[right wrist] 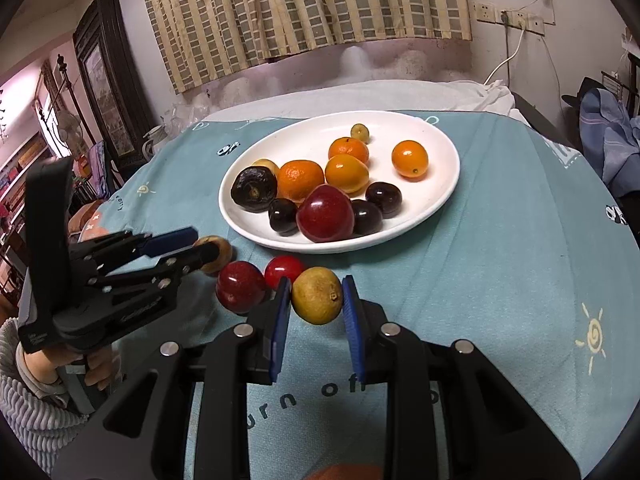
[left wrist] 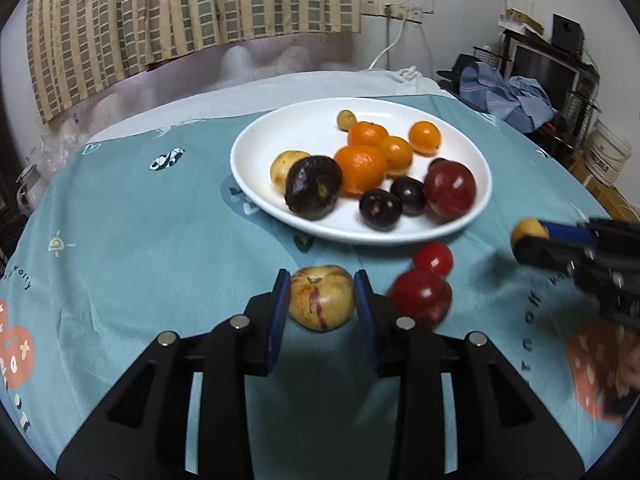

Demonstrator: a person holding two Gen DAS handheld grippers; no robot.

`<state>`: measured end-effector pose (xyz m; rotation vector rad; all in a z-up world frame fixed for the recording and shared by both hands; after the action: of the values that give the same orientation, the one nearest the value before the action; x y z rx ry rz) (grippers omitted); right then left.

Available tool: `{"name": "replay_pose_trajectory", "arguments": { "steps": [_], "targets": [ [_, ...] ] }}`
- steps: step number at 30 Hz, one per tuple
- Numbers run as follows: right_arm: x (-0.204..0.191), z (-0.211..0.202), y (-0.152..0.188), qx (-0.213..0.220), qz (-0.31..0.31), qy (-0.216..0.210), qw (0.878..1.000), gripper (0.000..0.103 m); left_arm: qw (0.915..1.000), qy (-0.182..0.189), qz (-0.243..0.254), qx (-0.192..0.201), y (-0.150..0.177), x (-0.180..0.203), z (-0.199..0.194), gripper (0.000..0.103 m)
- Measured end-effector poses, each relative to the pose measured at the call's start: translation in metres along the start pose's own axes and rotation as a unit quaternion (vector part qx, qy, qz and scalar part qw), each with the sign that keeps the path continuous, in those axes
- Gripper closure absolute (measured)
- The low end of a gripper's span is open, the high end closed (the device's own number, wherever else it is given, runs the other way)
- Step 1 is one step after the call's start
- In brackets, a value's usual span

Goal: Organize fruits
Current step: 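Carry both fruits over the white plate and open both grippers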

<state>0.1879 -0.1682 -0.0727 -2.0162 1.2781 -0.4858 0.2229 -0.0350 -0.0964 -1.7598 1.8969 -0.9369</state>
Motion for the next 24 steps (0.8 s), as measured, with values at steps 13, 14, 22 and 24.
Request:
{"name": "replay_pose_trajectory", "arguments": {
  "steps": [13, 14, 22, 24],
  "targets": [
    [0.004, -0.005, -0.008, 0.018, 0.013, -0.002, 1.0, 0.076, 0.9995, -0.003, -0.031, 0.009, -0.018, -0.004, -0.005, 0.067],
    [0.008, -0.005, -0.013, 0.024, 0.017, -0.002, 1.0, 0.076, 0.9993, 0.005, -0.033, 0.015, -0.023, -0.001, -0.01, 0.067],
    [0.05, 0.033, -0.065, 0.033, 0.087, 0.001, 0.996, 0.057, 0.9983, -0.001, -0.043, 0.038, -0.079, 0.02, 0.013, 0.037],
    [0.057, 0.031, -0.066, 0.05, 0.111, 0.005, 0.993, 0.038, 0.9966, -0.001, -0.058, 0.059, -0.08, 0.017, 0.009, 0.021]
  ]
}}
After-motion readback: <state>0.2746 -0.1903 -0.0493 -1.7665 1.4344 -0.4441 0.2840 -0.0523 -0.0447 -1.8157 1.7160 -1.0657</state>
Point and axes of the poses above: each gripper's, at about its wrist camera, not at the fingertips, and z roughly the way its jaws point, x to its right, y to its underside, the point moved 8 cm from there along z, roughly the way its jaws point, and after that the axes turned 14 degrees about -z, right-handed, at the moved point
